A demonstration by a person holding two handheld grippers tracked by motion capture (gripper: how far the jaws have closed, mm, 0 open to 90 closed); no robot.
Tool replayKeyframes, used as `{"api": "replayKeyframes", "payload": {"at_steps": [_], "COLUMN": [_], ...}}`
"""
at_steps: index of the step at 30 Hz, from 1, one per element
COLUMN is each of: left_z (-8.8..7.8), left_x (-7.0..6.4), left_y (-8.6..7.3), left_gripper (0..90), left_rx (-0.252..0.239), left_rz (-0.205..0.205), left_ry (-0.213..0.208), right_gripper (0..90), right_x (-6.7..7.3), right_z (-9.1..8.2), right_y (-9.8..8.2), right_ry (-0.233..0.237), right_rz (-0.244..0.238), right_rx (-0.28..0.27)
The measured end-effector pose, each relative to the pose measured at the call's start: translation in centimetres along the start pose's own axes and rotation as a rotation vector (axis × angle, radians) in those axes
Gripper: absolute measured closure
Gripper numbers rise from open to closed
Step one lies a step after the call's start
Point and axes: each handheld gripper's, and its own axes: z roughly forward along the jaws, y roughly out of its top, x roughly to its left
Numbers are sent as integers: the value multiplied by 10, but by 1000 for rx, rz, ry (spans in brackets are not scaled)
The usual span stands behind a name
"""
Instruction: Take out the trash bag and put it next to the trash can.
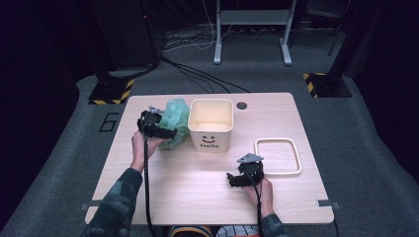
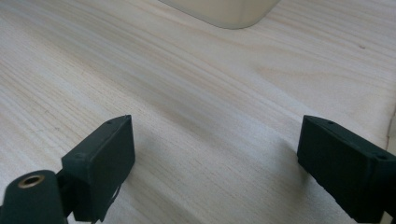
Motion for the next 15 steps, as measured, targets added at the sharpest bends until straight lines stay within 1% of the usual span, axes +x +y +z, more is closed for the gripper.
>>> {"api": "replayKeyframes", "payload": {"at_steps": [1, 2, 4, 6, 8, 10, 12, 14, 15], "left_z": [-3, -5, -10, -14, -17, -20, -23, -24, -25], "left_x": [-1, -2, -3, -5, -6, -7, -8, -9, -10], "left_y": [-3, -6, -12, -20, -30, -40, -50, -60, -66], "left_gripper": [0, 0, 0, 0, 0, 0, 0, 0, 0], "left_rx": [2, 7, 6, 14, 18, 24, 15, 31, 32], "left_rz": [11, 22, 27, 43, 45, 52, 49, 72, 73], "left_ry": [3, -4, -15, -21, -34, -38, -48, -47, -43], "right_gripper": [104, 104, 105, 105, 105, 105, 105, 105, 106], "right_x": [0, 0, 0, 0, 0, 0, 0, 0, 0], "right_z": [0, 0, 0, 0, 0, 0, 0, 0, 0], "right_y": [0, 0, 0, 0, 0, 0, 0, 0, 0], "right_ry": [0, 0, 0, 0, -1, -1, -1, -1, -1], "right_rz": [0, 0, 0, 0, 0, 0, 0, 0, 0], "right_rx": [0, 0, 0, -1, 0, 0, 0, 0, 0]}}
